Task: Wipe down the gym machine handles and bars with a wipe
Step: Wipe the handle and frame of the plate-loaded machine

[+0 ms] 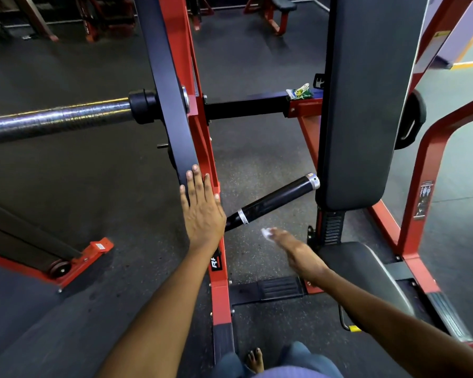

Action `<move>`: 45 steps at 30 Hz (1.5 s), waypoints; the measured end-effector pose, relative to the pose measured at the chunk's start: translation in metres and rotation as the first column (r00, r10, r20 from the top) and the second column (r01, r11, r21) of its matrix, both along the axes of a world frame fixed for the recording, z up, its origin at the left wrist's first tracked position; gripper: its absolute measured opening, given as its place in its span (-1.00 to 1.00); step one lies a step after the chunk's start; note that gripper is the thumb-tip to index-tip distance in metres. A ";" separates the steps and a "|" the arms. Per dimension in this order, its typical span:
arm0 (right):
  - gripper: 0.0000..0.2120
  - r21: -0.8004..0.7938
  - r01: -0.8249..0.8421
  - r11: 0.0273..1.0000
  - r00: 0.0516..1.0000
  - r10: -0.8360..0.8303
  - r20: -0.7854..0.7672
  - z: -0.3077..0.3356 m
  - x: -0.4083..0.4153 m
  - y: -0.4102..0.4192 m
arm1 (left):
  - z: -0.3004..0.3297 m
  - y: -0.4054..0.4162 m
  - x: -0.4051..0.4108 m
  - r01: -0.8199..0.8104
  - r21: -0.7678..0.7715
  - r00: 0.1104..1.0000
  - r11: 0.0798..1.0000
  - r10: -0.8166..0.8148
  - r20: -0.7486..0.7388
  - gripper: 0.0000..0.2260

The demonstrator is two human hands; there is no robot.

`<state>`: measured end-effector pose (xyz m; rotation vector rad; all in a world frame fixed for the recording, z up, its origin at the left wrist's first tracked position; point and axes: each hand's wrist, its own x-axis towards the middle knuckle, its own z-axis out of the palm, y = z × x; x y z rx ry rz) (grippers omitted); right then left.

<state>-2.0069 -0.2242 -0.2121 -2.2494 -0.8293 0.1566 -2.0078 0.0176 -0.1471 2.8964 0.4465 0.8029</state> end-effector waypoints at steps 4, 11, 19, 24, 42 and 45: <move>-0.65 0.306 0.914 0.265 0.405 -0.597 -0.693 0.038 0.044 0.016 | 0.001 0.000 -0.001 -0.004 0.005 1.000 1.000 0.004 -0.006 -0.54; -0.74 0.289 0.952 0.102 0.306 -0.228 -0.924 0.064 0.055 0.080 | 0.001 0.000 -0.001 -0.013 0.013 1.000 1.000 0.014 -0.027 -0.53; -0.68 0.312 0.898 0.309 0.289 0.120 -0.950 0.055 0.006 0.122 | 0.003 -0.001 -0.001 -0.007 0.004 0.998 1.000 0.008 -0.066 -0.53; -0.66 0.251 0.837 0.486 0.231 0.101 -0.968 0.066 -0.004 0.080 | 0.006 -0.002 -0.003 0.014 -0.020 0.994 1.000 -0.016 -0.107 -0.53; -0.87 -0.031 0.778 0.627 0.615 -0.771 -0.167 0.157 -0.069 -0.119 | 0.087 -0.163 -0.056 0.283 -0.216 0.889 0.934 -0.340 -0.307 -0.64; -0.76 -0.006 0.811 0.585 0.573 -0.796 -0.192 0.153 -0.093 -0.152 | 0.081 -0.199 -0.071 0.332 -0.261 0.832 0.906 -0.412 -0.372 -0.61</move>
